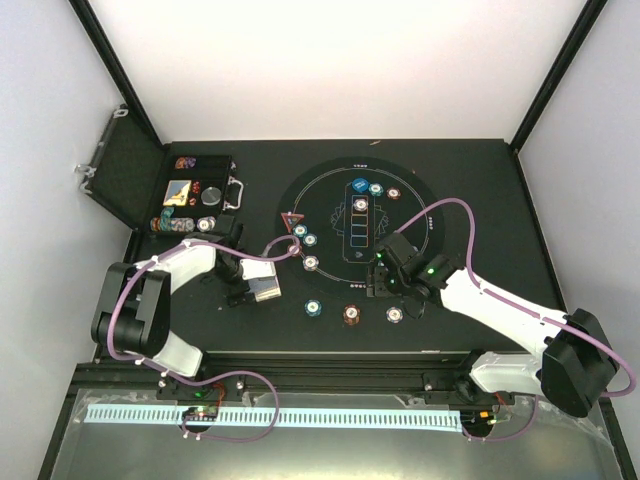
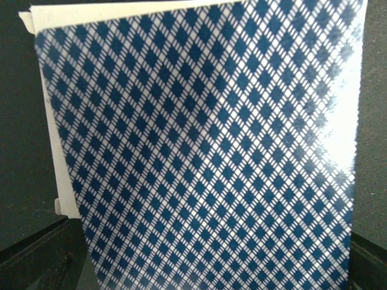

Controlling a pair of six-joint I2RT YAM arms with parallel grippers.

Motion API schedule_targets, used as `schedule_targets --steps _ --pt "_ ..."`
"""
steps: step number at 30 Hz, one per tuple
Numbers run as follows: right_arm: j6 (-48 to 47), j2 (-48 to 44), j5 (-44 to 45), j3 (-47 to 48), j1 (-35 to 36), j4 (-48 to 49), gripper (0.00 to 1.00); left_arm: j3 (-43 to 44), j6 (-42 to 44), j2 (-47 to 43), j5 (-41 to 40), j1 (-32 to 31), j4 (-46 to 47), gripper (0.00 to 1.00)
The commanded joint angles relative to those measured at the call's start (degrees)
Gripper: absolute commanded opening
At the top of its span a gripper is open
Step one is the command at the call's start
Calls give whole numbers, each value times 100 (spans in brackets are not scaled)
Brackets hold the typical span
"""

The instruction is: Distribute texas hold em gaming equipment

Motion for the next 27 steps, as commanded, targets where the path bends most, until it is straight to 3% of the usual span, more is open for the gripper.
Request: schedule_targets --steps 1,6,12,23,27 --pt "44 -49 -65 136 41 5 76 177 172 219 41 24 -102 99" --pt "31 -41 -151 111 41 61 75 258 135 246 104 24 -124 98" --pt "-11 17 -269 116 38 121 74 286 137 251 157 29 -157 88" --pt "-54 74 -451 159 38 206 72 276 137 264 132 30 -139 61" --pt "-65 94 -537 223 40 249 72 287 145 175 97 31 -125 44"
